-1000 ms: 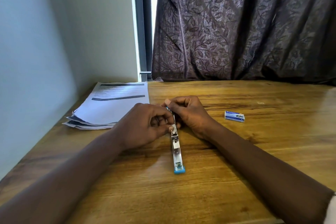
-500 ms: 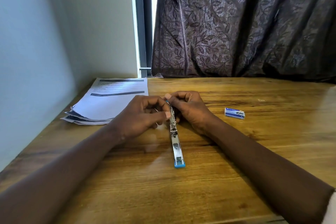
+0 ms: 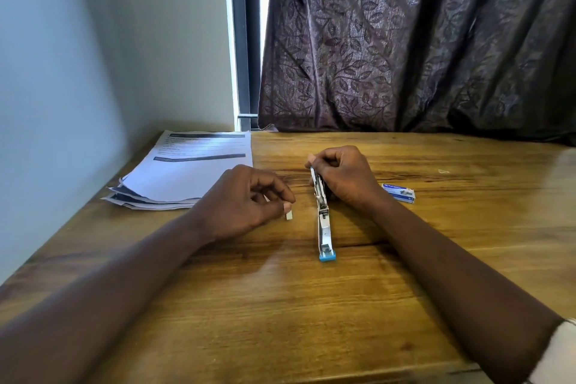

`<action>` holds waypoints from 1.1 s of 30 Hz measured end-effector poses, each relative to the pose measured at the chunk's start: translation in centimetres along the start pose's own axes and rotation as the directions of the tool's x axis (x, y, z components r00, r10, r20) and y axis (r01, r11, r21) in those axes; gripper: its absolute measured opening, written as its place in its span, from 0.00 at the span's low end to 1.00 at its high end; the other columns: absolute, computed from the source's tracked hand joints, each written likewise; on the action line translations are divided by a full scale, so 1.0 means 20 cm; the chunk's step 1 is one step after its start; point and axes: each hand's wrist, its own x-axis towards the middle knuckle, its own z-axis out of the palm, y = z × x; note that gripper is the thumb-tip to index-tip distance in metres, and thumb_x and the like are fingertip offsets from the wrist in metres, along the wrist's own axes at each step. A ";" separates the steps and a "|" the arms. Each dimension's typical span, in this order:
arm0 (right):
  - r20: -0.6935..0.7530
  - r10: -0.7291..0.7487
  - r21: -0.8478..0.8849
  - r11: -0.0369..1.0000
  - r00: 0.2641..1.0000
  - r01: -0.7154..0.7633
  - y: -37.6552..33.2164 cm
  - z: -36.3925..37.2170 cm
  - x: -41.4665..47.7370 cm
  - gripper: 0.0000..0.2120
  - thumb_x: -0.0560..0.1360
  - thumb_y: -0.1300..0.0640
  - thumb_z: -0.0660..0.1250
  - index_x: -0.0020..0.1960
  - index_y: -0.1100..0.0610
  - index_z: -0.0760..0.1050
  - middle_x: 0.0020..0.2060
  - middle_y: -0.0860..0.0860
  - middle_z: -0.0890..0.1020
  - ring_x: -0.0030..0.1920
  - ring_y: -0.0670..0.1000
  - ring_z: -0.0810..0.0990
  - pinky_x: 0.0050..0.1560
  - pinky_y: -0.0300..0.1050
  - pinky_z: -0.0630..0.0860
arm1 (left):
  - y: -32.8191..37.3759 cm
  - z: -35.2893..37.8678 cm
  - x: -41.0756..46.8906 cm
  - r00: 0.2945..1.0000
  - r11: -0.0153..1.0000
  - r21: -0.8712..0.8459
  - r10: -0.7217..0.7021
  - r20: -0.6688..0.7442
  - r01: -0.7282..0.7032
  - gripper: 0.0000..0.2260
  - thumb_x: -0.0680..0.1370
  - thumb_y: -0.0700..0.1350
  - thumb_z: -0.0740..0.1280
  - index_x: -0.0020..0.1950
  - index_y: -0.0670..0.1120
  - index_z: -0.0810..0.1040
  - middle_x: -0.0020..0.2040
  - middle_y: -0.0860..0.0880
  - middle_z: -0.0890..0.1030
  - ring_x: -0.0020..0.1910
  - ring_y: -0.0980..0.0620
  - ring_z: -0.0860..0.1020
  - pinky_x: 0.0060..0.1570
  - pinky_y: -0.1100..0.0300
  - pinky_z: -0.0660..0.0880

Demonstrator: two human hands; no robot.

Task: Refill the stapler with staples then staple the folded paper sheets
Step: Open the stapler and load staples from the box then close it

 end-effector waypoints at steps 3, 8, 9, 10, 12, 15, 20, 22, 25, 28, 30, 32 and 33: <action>-0.017 -0.024 -0.054 0.998 1.000 0.023 0.01 0.00 0.00 0.11 0.80 0.50 0.68 0.46 0.53 0.85 0.34 0.48 0.85 0.30 0.39 0.78 0.34 0.40 0.74 | 0.00 0.00 0.00 0.999 0.995 0.092 0.042 0.014 -0.044 0.05 0.75 0.44 0.76 0.47 0.55 0.87 0.43 0.60 0.86 0.41 0.59 0.82 0.43 0.65 0.78; -0.001 -0.037 -0.043 0.998 0.999 0.037 0.01 0.01 0.00 0.10 0.80 0.50 0.68 0.46 0.52 0.85 0.35 0.47 0.86 0.36 0.44 0.83 0.40 0.44 0.79 | -0.02 0.01 0.01 1.000 0.980 0.198 -0.004 0.004 0.003 0.04 0.75 0.50 0.76 0.48 0.58 0.88 0.45 0.59 0.86 0.44 0.57 0.81 0.44 0.61 0.77; 0.000 -0.035 -0.034 0.999 0.999 0.035 0.01 0.01 0.00 0.10 0.80 0.50 0.68 0.46 0.53 0.85 0.35 0.47 0.86 0.36 0.45 0.83 0.41 0.45 0.80 | -0.02 0.01 0.01 1.000 0.977 0.215 -0.011 0.009 0.008 0.04 0.75 0.50 0.76 0.49 0.58 0.88 0.46 0.59 0.85 0.44 0.57 0.81 0.44 0.62 0.77; 0.002 -0.030 -0.014 0.999 1.000 0.030 0.01 0.01 0.01 0.10 0.80 0.50 0.68 0.46 0.53 0.85 0.35 0.48 0.86 0.36 0.45 0.83 0.40 0.45 0.80 | -0.02 0.01 0.02 1.000 0.974 0.226 -0.010 0.016 0.007 0.04 0.75 0.51 0.76 0.49 0.58 0.88 0.46 0.59 0.85 0.44 0.57 0.81 0.43 0.64 0.76; 0.015 -0.009 0.042 0.999 1.000 0.009 0.01 0.01 0.01 0.10 0.81 0.51 0.68 0.47 0.54 0.85 0.35 0.50 0.86 0.34 0.45 0.82 0.37 0.43 0.77 | -0.02 0.01 0.02 1.000 0.970 0.241 0.002 0.024 -0.008 0.04 0.75 0.51 0.76 0.50 0.58 0.87 0.46 0.60 0.85 0.43 0.57 0.82 0.41 0.68 0.75; 0.047 0.029 0.127 0.991 0.998 -0.035 -0.01 0.00 0.00 0.10 0.81 0.52 0.67 0.50 0.56 0.84 0.36 0.53 0.86 0.30 0.46 0.80 0.29 0.40 0.73 | -0.01 0.02 0.01 0.999 0.966 0.257 0.037 0.005 -0.038 0.06 0.77 0.52 0.74 0.53 0.57 0.86 0.46 0.62 0.84 0.42 0.61 0.80 0.39 0.68 0.72; -0.040 -0.053 -0.131 0.990 0.998 0.047 0.00 -0.04 -0.04 0.13 0.79 0.47 0.68 0.44 0.55 0.84 0.34 0.49 0.86 0.34 0.46 0.82 0.35 0.44 0.77 | 0.00 0.03 0.01 0.998 0.965 0.259 0.060 -0.037 -0.048 0.05 0.77 0.53 0.73 0.52 0.57 0.86 0.44 0.62 0.83 0.42 0.68 0.77 0.38 0.67 0.68; -0.027 -0.108 -0.270 0.958 0.994 0.097 0.02 -0.05 -0.05 0.15 0.79 0.45 0.68 0.41 0.54 0.84 0.33 0.47 0.84 0.36 0.48 0.82 0.39 0.47 0.77 | 0.00 0.03 0.00 0.998 0.964 0.265 0.047 -0.037 -0.035 0.06 0.77 0.53 0.73 0.52 0.57 0.86 0.44 0.62 0.83 0.42 0.68 0.77 0.38 0.66 0.68; 0.050 -0.110 -0.393 0.911 0.993 0.121 0.04 -0.07 -0.05 0.15 0.79 0.42 0.67 0.44 0.52 0.84 0.35 0.45 0.84 0.39 0.46 0.81 0.43 0.50 0.79 | 0.00 0.03 0.00 0.999 0.966 0.256 0.031 -0.023 -0.024 0.06 0.77 0.53 0.74 0.53 0.57 0.86 0.44 0.62 0.83 0.43 0.66 0.77 0.38 0.66 0.69; 0.092 -0.100 -0.447 0.885 0.991 0.130 0.04 -0.08 -0.06 0.15 0.79 0.42 0.65 0.47 0.51 0.84 0.36 0.44 0.82 0.40 0.46 0.79 0.42 0.48 0.77 | 0.00 0.03 0.00 1.000 0.965 0.261 0.026 -0.015 -0.021 0.06 0.77 0.52 0.74 0.53 0.57 0.85 0.45 0.62 0.82 0.43 0.66 0.77 0.38 0.67 0.68; 0.089 -0.093 -0.432 0.894 0.992 0.122 0.04 -0.09 -0.08 0.15 0.79 0.42 0.66 0.47 0.51 0.84 0.35 0.43 0.81 0.39 0.44 0.78 0.40 0.45 0.73 | 0.00 0.03 0.00 1.000 0.965 0.261 0.019 -0.010 -0.016 0.06 0.76 0.52 0.74 0.53 0.57 0.85 0.44 0.62 0.82 0.42 0.67 0.77 0.37 0.68 0.68; 0.077 -0.079 -0.403 0.909 0.994 0.104 0.03 -0.10 -0.09 0.13 0.79 0.43 0.67 0.46 0.51 0.84 0.33 0.42 0.80 0.36 0.41 0.76 0.37 0.41 0.69 | 0.00 0.02 0.00 1.000 0.965 0.261 0.017 -0.007 -0.015 0.07 0.76 0.52 0.75 0.53 0.57 0.85 0.43 0.63 0.81 0.41 0.70 0.76 0.36 0.71 0.66; 0.071 -0.074 -0.385 0.918 0.995 0.095 0.03 -0.10 -0.10 0.12 0.79 0.43 0.68 0.44 0.50 0.84 0.32 0.43 0.80 0.35 0.41 0.76 0.36 0.39 0.67 | 0.00 0.02 0.00 1.000 0.966 0.259 0.018 -0.005 -0.016 0.07 0.76 0.52 0.75 0.54 0.57 0.85 0.43 0.63 0.81 0.41 0.72 0.75 0.35 0.72 0.66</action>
